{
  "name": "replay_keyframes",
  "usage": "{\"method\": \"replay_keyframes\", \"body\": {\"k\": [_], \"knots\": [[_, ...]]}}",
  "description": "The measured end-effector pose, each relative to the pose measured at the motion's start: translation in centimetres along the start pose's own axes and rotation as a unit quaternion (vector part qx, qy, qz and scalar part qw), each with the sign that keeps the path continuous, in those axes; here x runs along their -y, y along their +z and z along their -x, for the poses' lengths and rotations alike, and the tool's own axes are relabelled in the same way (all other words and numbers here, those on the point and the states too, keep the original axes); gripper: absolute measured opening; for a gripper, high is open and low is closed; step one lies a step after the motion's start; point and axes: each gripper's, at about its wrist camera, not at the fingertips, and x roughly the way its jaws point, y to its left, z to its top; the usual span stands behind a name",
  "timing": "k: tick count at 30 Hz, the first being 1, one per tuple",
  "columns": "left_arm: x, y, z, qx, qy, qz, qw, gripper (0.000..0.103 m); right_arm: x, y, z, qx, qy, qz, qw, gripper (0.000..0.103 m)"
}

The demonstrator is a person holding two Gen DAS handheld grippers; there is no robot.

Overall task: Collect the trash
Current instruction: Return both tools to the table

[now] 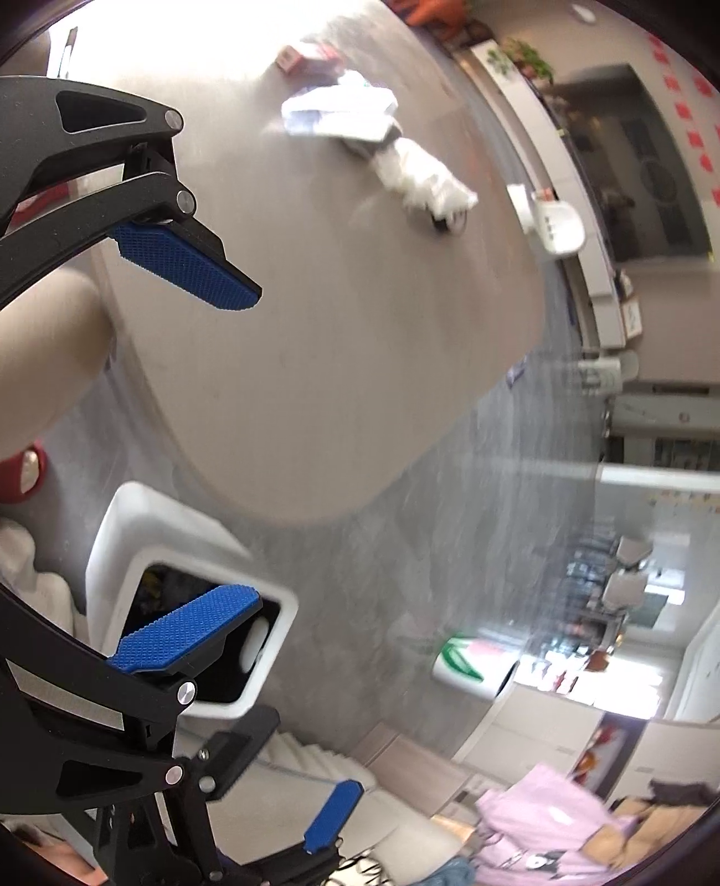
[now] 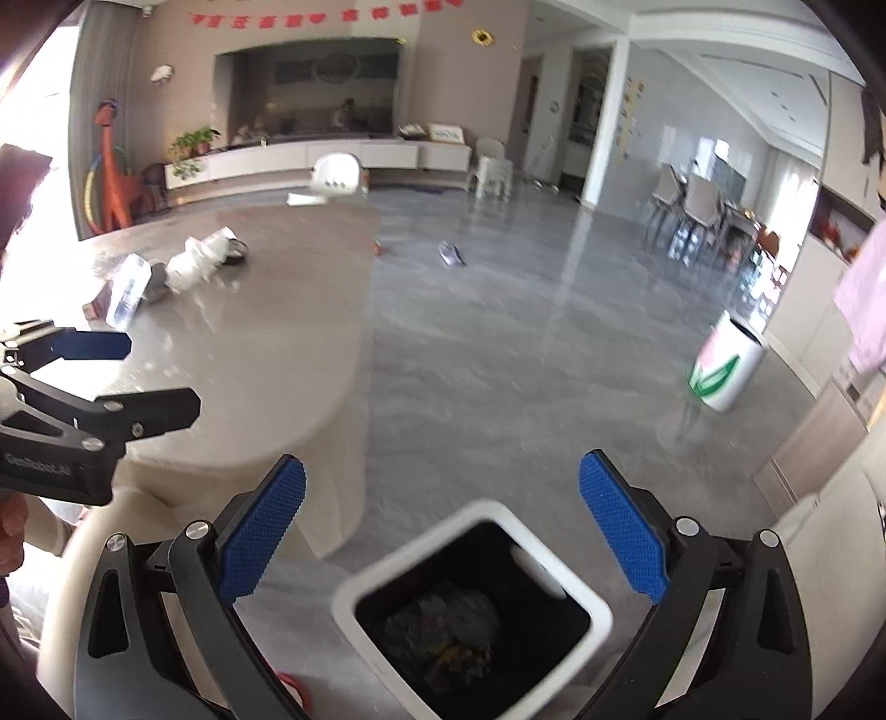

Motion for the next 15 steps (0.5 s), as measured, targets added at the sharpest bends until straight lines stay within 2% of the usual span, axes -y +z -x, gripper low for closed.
{"method": "replay_keyframes", "body": {"k": [8,15], "knots": [[-6.7,1.1,1.3,0.026,0.048,0.053,0.9971,0.098,-4.5,3.8,-0.8,0.036,0.038,0.040,0.998,0.098],[-11.8,2.0,1.1,0.048,0.112,0.059,0.9908,0.098,-8.4,6.2,-2.5,0.044,0.060,0.075,0.994,0.098]]}}
